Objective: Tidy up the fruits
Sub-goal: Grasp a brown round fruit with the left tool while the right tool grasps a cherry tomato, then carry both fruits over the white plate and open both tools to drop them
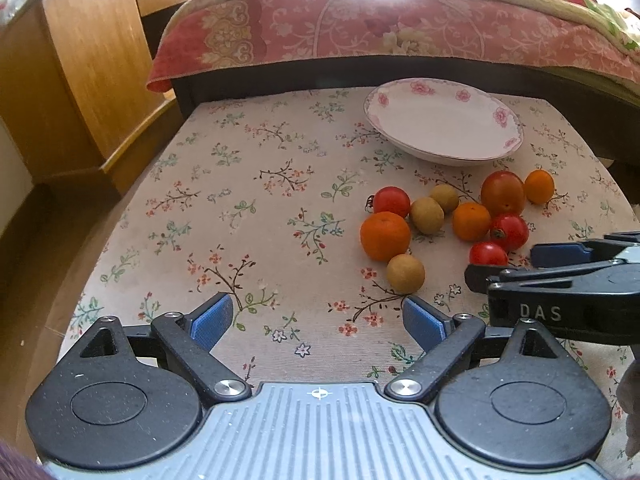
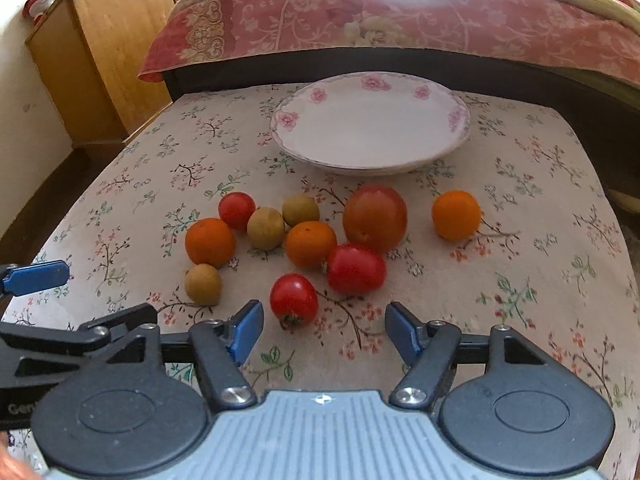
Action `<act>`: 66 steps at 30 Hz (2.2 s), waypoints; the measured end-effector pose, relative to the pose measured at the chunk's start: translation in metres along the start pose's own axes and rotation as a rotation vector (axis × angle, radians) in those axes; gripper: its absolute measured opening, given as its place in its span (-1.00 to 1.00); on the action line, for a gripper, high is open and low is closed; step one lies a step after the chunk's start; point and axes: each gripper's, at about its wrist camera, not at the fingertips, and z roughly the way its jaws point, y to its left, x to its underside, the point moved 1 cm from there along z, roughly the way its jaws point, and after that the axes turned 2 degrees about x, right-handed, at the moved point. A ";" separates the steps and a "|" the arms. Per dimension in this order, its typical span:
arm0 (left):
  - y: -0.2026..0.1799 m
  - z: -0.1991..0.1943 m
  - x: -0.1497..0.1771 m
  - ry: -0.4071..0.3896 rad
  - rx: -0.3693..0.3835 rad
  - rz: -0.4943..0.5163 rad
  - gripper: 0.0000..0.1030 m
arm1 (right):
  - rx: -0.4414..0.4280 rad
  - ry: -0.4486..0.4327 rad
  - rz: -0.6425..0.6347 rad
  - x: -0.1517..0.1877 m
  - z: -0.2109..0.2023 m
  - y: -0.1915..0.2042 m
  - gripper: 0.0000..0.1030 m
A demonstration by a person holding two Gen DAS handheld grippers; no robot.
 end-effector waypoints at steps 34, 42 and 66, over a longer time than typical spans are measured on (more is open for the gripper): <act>-0.041 0.039 -0.017 0.038 0.118 0.010 -0.06 | -0.085 0.021 0.090 0.014 -0.019 -0.042 -0.43; -0.043 0.032 -0.014 0.064 0.120 0.029 -0.34 | -0.074 0.011 0.089 0.015 -0.030 -0.046 -0.43; -0.051 0.009 -0.044 0.019 0.240 0.052 -0.35 | -0.053 -0.033 0.074 -0.027 -0.061 -0.057 -0.43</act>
